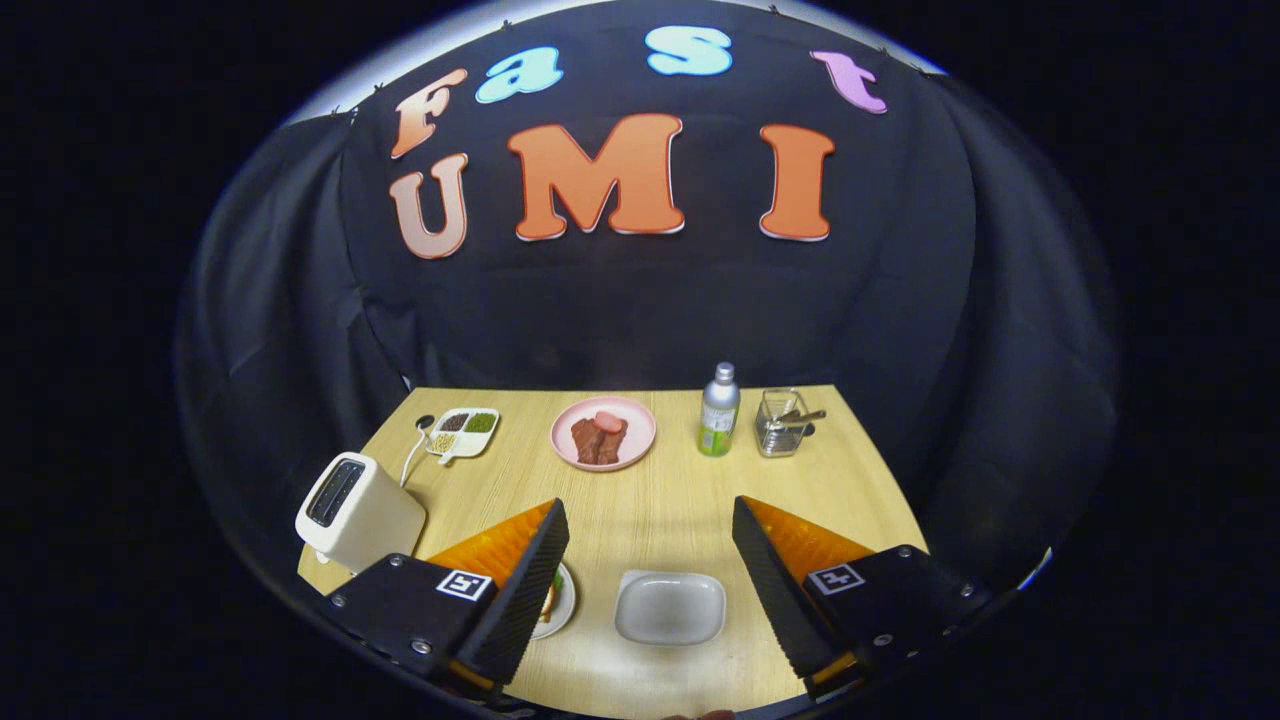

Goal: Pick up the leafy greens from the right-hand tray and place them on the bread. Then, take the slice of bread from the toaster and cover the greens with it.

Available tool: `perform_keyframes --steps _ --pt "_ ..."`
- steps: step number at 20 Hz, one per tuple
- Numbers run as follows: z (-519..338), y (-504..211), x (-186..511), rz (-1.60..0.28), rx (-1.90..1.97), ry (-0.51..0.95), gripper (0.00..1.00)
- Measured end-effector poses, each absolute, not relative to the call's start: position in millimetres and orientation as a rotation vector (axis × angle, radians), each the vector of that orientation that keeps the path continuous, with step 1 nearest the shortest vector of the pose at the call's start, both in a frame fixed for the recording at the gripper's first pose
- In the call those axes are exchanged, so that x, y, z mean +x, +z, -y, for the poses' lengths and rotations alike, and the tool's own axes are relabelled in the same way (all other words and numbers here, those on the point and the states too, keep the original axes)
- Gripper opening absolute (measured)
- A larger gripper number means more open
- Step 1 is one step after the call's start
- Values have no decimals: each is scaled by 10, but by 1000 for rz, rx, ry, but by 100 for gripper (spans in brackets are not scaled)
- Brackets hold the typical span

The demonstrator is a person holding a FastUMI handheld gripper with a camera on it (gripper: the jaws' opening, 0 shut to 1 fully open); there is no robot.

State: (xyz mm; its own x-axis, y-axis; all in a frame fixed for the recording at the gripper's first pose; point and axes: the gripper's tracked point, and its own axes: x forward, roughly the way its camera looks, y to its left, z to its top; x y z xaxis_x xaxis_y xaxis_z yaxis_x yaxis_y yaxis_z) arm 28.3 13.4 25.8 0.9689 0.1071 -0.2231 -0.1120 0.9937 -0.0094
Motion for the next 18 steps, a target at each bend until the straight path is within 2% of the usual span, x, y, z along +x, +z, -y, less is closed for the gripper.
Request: perform_keyframes --steps 8,18 --pt "118 792 -34 26 -8 50 99" --pt "427 857 -123 129 13 -4 99"
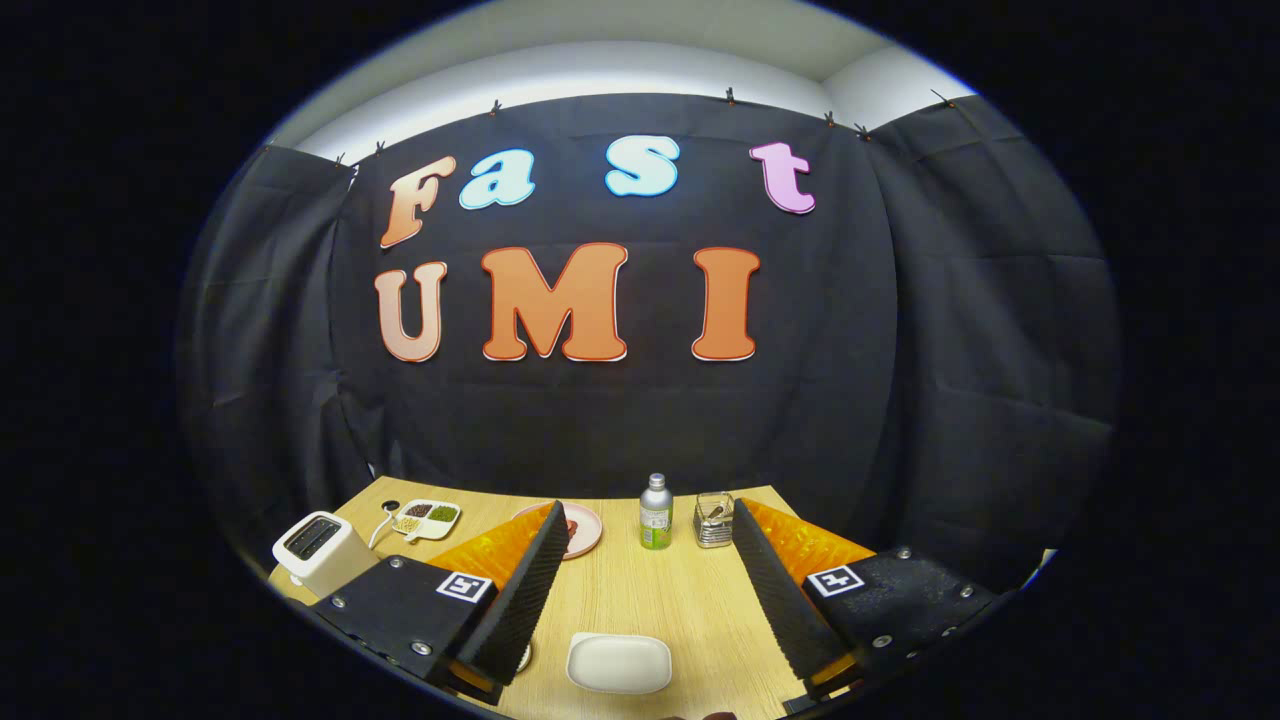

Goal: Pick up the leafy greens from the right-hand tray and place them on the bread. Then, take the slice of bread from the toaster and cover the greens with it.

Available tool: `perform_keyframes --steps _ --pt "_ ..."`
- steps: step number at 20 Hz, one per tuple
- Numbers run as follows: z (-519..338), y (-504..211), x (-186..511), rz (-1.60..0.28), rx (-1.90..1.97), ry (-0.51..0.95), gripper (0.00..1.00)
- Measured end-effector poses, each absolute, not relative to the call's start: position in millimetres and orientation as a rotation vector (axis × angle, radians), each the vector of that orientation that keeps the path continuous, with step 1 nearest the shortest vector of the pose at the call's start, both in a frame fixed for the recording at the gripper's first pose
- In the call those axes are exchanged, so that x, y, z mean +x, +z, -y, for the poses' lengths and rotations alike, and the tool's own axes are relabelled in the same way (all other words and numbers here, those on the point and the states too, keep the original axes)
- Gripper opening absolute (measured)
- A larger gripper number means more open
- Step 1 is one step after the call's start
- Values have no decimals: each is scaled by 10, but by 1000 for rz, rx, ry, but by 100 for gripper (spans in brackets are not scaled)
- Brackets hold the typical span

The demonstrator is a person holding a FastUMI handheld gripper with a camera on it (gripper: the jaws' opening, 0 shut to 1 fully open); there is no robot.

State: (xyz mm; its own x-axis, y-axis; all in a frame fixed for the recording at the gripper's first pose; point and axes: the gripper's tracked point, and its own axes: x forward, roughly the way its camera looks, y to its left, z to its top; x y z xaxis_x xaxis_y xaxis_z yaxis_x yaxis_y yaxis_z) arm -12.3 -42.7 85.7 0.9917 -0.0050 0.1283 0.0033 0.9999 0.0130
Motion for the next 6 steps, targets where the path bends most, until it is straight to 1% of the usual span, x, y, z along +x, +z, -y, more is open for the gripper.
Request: perform_keyframes --steps 6 --pt "401 789 -20 150 4 13 99"
